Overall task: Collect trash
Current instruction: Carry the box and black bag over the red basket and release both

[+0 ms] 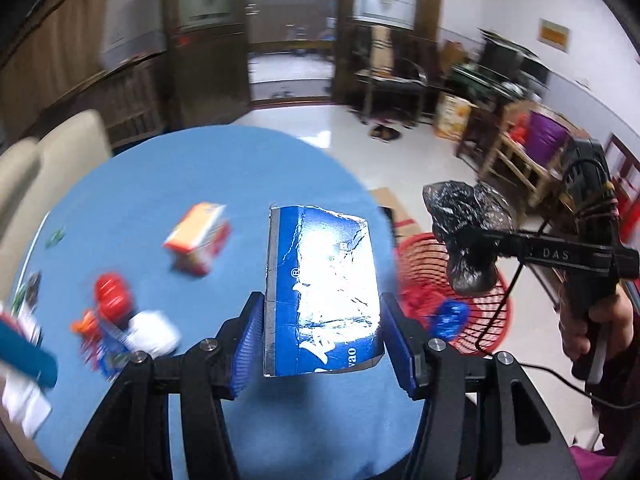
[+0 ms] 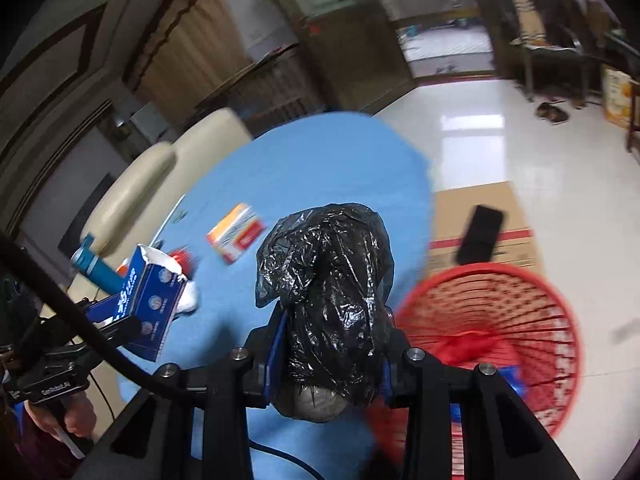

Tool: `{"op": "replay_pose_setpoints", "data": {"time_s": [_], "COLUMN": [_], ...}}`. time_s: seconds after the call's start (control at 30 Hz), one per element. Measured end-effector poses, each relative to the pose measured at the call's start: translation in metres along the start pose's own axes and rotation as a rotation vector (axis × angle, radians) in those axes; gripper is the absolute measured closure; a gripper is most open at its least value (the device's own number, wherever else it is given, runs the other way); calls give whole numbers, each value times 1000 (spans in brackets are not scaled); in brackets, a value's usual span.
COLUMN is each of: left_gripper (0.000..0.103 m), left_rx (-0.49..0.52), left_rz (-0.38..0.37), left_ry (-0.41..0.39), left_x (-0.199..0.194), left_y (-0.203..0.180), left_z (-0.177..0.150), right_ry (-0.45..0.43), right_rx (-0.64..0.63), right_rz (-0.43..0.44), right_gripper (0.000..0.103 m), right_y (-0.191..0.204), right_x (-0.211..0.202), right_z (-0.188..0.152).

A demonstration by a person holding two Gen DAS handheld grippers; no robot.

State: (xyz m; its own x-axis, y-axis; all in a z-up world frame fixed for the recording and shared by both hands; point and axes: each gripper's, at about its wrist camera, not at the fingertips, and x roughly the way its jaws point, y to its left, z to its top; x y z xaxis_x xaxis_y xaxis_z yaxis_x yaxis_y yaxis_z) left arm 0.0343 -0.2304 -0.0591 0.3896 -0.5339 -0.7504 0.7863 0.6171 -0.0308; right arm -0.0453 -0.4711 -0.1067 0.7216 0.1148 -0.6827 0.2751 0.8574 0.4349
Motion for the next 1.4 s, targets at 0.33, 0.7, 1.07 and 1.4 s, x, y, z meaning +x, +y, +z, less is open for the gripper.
{"op": "replay_pose_setpoints", "data": {"time_s": [0.33, 0.7, 1.07, 1.4], "left_gripper": [44, 39, 36, 35], "left_rx": [156, 160, 37, -244], "left_rz": [-133, -179, -107, 113], "left_ry": [104, 218, 139, 46], "left_x": [56, 98, 56, -10], "left_y": [-84, -113, -44, 87], "left_z": [29, 26, -5, -72], "right_ry": [-23, 38, 41, 137], "right_rx": [145, 293, 262, 101], "right_rz": [-73, -67, -41, 10], "right_gripper": [63, 46, 46, 46], "right_y": [-90, -142, -119, -34], "right_x": [-33, -31, -17, 30], "right_z": [-2, -24, -15, -11]}}
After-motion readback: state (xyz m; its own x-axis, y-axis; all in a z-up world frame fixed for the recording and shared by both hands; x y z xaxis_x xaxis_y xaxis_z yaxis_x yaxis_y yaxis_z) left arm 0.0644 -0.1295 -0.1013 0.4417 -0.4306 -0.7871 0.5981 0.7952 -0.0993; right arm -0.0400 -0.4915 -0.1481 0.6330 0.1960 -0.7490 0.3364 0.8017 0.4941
